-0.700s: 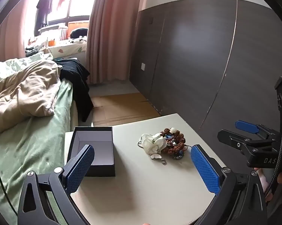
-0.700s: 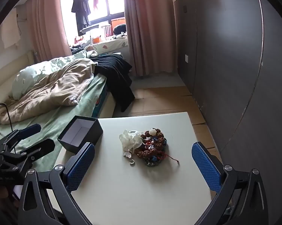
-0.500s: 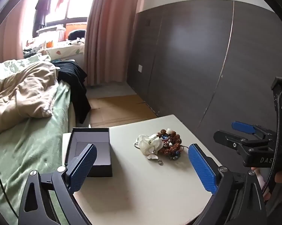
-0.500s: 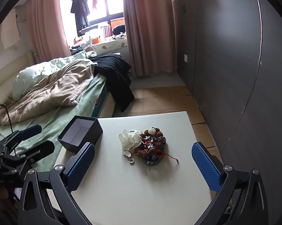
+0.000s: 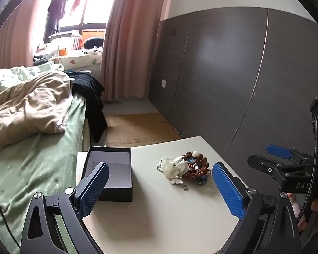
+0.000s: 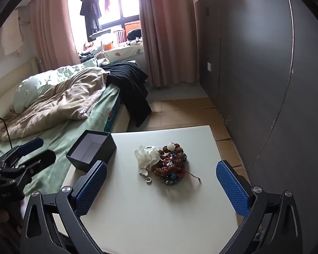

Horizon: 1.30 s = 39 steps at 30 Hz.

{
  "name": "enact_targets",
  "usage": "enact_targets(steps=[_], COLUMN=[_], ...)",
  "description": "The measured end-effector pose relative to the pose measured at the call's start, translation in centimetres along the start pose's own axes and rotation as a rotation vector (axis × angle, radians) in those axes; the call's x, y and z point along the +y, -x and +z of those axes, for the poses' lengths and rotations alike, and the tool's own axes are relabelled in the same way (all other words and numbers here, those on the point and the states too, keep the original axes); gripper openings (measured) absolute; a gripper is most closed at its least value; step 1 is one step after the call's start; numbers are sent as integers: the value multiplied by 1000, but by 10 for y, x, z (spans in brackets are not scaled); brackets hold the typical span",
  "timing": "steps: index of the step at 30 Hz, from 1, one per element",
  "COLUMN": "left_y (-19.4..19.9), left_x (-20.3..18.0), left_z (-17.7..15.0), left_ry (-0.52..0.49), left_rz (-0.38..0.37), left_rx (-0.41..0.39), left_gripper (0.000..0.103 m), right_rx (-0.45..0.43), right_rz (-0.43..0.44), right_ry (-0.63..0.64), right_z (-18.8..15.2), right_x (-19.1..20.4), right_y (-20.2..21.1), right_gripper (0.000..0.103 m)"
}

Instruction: Organize jewelry

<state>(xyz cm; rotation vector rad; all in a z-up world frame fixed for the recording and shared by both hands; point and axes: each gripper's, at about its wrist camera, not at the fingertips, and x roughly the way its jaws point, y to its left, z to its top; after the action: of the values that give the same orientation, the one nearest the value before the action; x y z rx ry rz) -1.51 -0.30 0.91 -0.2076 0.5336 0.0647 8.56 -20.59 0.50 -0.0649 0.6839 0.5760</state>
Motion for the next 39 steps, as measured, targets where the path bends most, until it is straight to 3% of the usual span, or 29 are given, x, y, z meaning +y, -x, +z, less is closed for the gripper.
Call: enact_targets(steps=[5, 22, 39], left_y=[-4, -3, 8], left_x=[2, -8, 3], left_z=[2, -4, -10], left_ry=[30, -26, -13], left_rz=[-18, -19, -18], left_rx=[9, 17, -2], left_gripper=[98, 98, 98], right_rx=[-4, -6, -8], right_rz=[-3, -8, -17], right_ry=[-7, -11, -9], right_z=[-4, -6, -7], right_x=[-2, -8, -9], right_y=[3, 7, 12], right_gripper=[103, 103, 103])
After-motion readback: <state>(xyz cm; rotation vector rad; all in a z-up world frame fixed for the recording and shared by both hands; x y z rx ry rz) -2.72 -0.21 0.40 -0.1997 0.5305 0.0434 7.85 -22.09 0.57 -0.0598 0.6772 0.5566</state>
